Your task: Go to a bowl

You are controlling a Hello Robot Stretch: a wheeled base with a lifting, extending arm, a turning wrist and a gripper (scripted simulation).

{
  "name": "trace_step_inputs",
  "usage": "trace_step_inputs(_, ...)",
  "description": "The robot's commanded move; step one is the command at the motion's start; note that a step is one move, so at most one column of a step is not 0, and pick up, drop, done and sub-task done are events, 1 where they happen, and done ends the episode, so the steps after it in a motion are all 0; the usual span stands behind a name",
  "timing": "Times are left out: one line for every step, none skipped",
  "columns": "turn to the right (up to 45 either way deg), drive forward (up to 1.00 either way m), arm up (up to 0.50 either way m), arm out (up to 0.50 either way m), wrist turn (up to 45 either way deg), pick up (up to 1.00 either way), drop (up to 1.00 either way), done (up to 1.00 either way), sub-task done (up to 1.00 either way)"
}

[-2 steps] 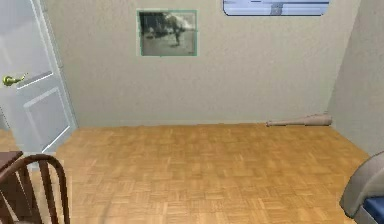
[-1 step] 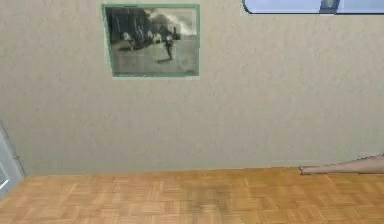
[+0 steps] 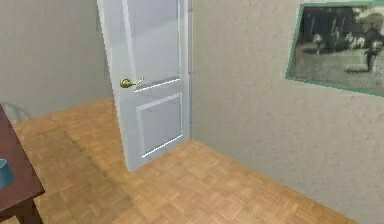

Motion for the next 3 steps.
trace_step_inputs(-6.0,0.00,0.00,0.00,0.0,0.00,0.00,0.00,0.00)
trace_step_inputs(0.0,1.00,0.00,0.00,0.0,0.00,0.00,0.00,0.00)
trace_step_inputs(-12.0,0.00,0.00,0.00,0.0,0.00,0.00,0.00,0.00)
